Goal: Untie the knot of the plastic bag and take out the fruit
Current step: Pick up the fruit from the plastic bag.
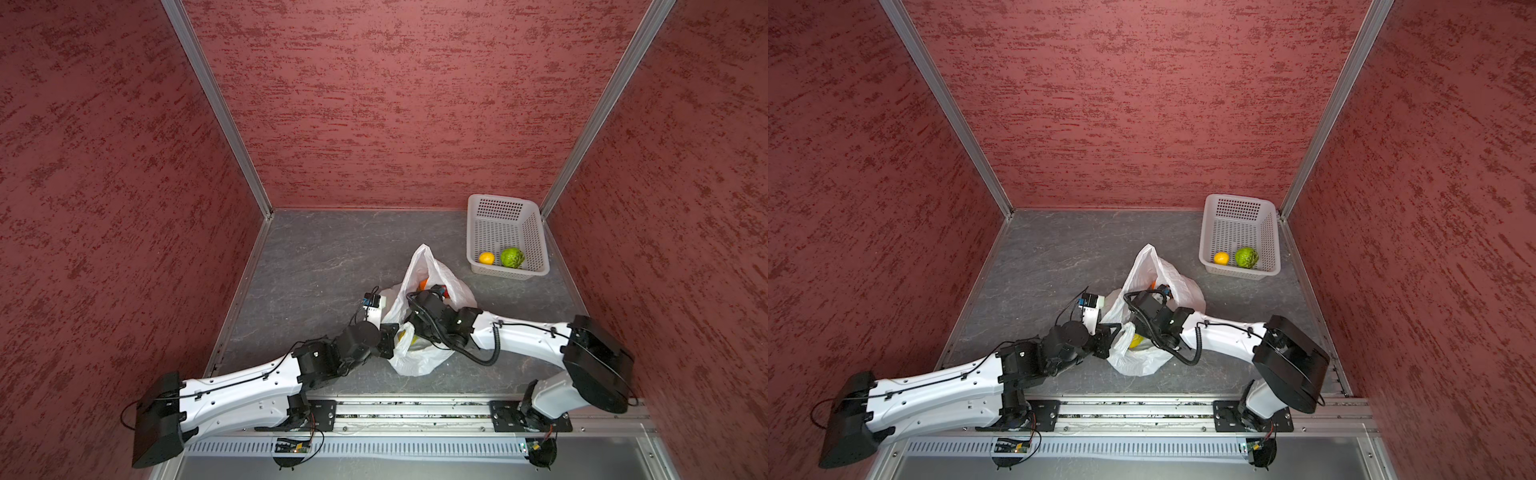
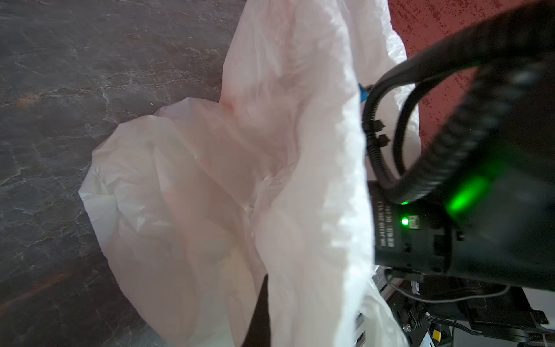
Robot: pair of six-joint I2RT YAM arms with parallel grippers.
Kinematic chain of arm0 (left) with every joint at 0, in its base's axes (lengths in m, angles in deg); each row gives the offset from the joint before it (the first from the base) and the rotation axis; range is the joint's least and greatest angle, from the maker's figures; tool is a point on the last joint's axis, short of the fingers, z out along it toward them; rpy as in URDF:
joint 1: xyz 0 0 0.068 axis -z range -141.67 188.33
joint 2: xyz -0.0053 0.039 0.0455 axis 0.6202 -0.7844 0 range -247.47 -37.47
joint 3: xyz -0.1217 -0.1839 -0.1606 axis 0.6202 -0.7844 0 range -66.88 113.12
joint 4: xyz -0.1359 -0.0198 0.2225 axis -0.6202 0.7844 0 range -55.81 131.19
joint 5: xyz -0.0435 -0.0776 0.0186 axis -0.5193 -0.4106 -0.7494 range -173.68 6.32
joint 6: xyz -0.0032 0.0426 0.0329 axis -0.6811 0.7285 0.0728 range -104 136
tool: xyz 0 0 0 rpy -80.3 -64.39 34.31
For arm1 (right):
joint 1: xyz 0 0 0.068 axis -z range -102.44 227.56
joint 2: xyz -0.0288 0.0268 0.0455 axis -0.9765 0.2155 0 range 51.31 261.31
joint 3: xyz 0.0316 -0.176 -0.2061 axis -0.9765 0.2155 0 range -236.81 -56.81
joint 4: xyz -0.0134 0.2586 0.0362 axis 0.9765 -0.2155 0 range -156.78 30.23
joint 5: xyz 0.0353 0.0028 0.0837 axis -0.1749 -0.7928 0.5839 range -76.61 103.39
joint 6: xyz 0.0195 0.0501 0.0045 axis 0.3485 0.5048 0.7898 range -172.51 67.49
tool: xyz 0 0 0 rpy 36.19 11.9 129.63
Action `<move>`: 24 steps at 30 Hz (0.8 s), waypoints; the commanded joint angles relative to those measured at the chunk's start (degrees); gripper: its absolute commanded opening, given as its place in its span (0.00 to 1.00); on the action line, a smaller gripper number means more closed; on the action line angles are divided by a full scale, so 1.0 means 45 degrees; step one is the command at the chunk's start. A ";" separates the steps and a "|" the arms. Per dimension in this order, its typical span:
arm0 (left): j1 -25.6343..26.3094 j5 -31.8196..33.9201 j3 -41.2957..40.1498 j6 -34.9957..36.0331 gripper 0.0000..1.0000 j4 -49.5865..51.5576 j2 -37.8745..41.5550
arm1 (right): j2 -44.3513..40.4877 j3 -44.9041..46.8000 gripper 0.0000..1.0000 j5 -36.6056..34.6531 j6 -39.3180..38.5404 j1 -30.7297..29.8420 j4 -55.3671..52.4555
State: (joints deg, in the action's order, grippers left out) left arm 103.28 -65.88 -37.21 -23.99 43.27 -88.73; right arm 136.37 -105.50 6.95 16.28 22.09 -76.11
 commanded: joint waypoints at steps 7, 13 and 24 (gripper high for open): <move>-0.0019 0.0767 0.0193 0.0751 0.00 -0.0131 0.0668 | -0.2421 -0.0351 0.30 -0.1217 -0.0984 -0.0078 -0.1808; -0.0038 0.0965 0.0396 0.1249 0.00 -0.0125 0.0993 | -0.3591 -0.0766 0.31 -0.0858 -0.2523 -0.0077 -0.2427; -0.0190 0.1012 0.0511 0.1599 0.00 -0.0289 0.0917 | -0.4907 -0.3172 0.34 -0.0977 -0.5236 0.0107 -0.4259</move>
State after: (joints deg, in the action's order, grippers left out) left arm 102.82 -62.12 -36.56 -18.30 43.16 -84.71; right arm 115.06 -116.32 3.92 -2.56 22.25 -91.15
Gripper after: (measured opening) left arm 0.044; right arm 0.454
